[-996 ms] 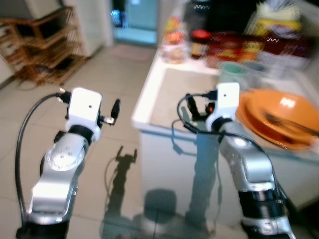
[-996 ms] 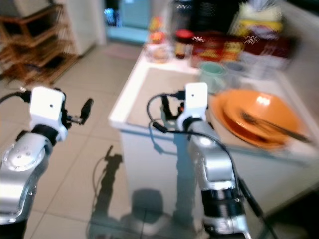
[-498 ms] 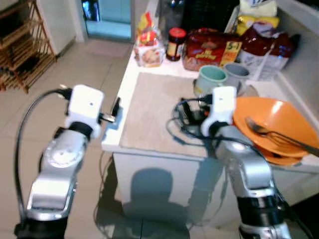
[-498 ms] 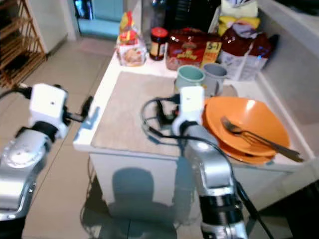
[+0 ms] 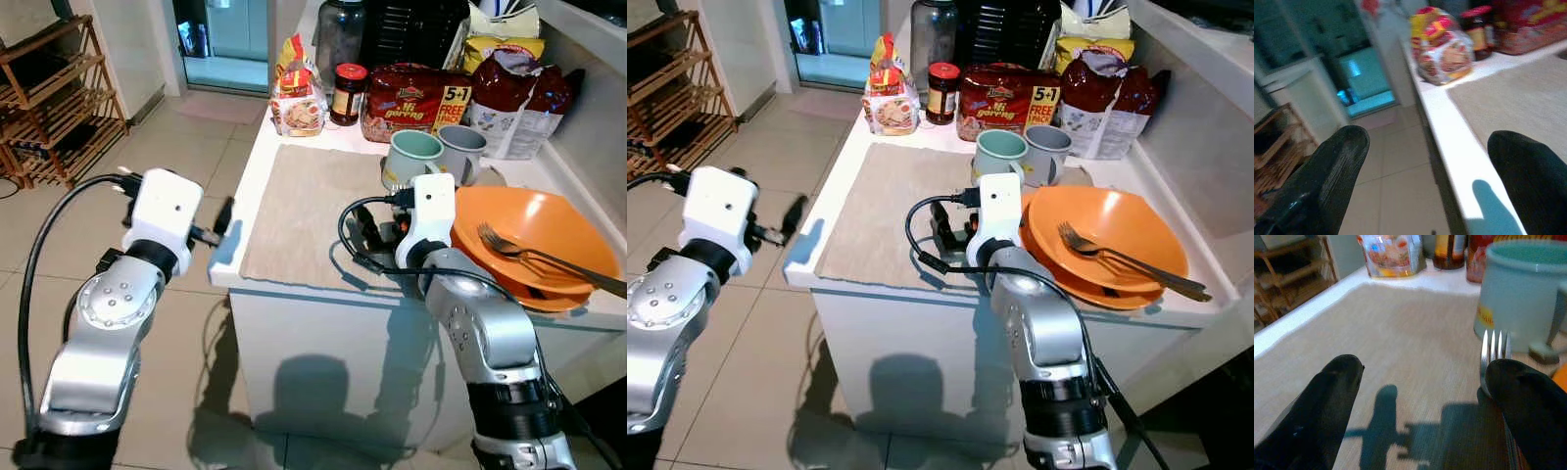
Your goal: Setting the table
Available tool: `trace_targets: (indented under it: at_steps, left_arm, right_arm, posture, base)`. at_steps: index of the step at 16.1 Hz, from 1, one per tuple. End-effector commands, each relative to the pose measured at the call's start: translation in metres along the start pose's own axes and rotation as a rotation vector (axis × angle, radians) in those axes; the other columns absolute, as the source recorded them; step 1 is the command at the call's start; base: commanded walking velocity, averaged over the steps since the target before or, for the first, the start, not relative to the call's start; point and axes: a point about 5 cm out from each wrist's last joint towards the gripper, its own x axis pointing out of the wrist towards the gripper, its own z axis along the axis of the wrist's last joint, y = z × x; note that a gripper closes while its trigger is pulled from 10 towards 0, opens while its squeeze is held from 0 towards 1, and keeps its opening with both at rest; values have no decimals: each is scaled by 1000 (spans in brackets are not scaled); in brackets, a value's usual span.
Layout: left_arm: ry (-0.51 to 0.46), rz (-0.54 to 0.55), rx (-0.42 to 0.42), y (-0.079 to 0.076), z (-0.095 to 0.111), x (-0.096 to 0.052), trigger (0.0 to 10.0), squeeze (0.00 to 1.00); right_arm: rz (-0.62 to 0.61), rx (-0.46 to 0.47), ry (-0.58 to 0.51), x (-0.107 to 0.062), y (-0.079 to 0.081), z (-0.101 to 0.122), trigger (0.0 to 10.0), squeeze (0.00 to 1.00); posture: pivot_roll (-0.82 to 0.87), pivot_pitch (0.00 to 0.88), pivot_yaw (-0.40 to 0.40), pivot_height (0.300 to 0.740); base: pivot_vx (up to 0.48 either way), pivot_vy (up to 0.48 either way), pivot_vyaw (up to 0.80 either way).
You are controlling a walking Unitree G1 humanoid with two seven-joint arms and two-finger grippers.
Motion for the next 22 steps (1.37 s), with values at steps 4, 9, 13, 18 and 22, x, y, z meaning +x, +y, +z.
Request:
trace_targets:
  at_steps: [4, 9, 13, 18, 22]
  left_arm:
    - [4, -94, -12, -3, 4, -4, 10000, 0]
    - [-44, -339, -89, -13, 9, -20, 10000, 0]
    - [-41, -378, -90, -15, 9, -24, 10000, 0]
    - [-39, -391, -92, -15, 8, -25, 10000, 0]
    - [-34, -396, -80, -17, 7, -24, 10000, 0]
  right_arm:
    - [-60, -28, 40, 0, 3, 10, 10000, 0]
    - [-229, -68, 86, -3, 0, 19, 10000, 0]
    - [-275, -50, 117, -3, -1, 18, 10000, 0]
    - [-274, 57, 187, -2, -3, 6, 10000, 0]
    - [-272, 88, 220, -1, -5, -2, 10000, 0]
  posture:
    - [52, 0, -60, 740]
    - [50, 0, -60, 740]
    - [49, 0, -63, 740]
    - [47, 0, -68, 740]
    - [45, 0, -68, 740]
  base:
    - [0, 0, 0]
    - [0, 0, 0]
    - [0, 0, 0]
    - [0, 0, 0]
    - [0, 0, 0]
